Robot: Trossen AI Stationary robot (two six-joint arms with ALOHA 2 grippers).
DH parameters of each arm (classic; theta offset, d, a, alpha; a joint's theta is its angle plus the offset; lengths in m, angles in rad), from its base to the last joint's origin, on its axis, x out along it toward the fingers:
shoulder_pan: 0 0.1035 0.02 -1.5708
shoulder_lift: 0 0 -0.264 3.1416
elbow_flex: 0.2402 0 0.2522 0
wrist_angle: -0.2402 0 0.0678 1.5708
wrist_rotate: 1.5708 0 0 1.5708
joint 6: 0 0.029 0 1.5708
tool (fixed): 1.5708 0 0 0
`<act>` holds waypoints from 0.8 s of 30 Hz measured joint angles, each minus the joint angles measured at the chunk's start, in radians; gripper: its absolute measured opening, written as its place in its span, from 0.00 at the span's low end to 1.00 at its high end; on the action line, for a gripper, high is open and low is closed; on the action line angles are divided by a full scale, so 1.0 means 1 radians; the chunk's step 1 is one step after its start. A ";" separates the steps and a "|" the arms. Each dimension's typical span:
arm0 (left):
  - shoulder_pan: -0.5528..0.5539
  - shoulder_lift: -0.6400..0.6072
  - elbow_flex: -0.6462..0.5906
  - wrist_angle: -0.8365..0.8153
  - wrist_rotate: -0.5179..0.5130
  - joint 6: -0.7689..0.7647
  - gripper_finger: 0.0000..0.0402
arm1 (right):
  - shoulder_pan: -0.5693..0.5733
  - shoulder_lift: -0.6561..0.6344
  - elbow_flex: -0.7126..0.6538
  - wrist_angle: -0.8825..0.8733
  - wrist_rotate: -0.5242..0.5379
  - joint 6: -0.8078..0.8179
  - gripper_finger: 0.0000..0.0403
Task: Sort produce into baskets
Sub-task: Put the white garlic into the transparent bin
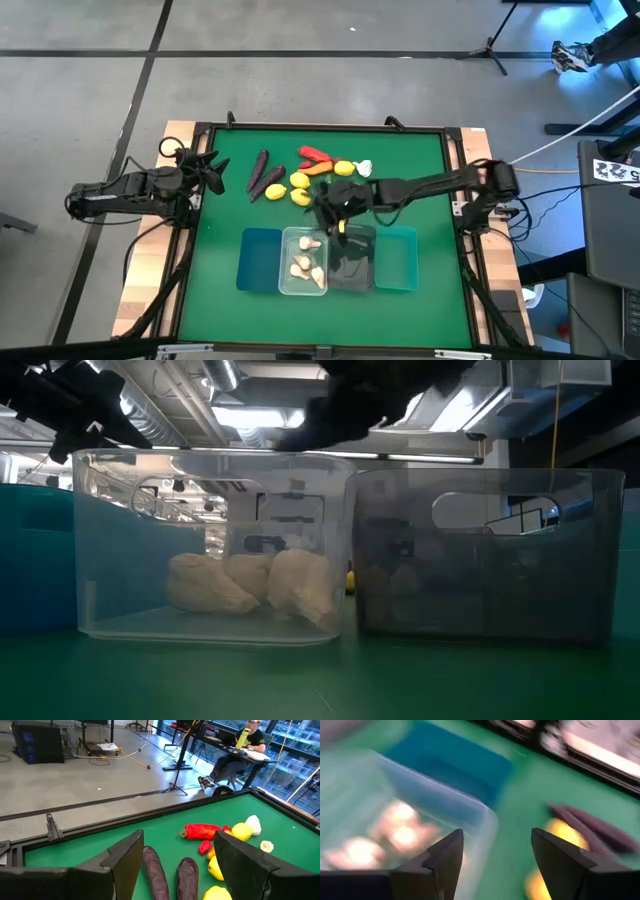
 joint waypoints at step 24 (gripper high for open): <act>0.000 0.000 0.000 -0.018 0.000 -0.017 0.59 | -0.383 -0.117 -0.335 -0.206 0.103 0.130 0.58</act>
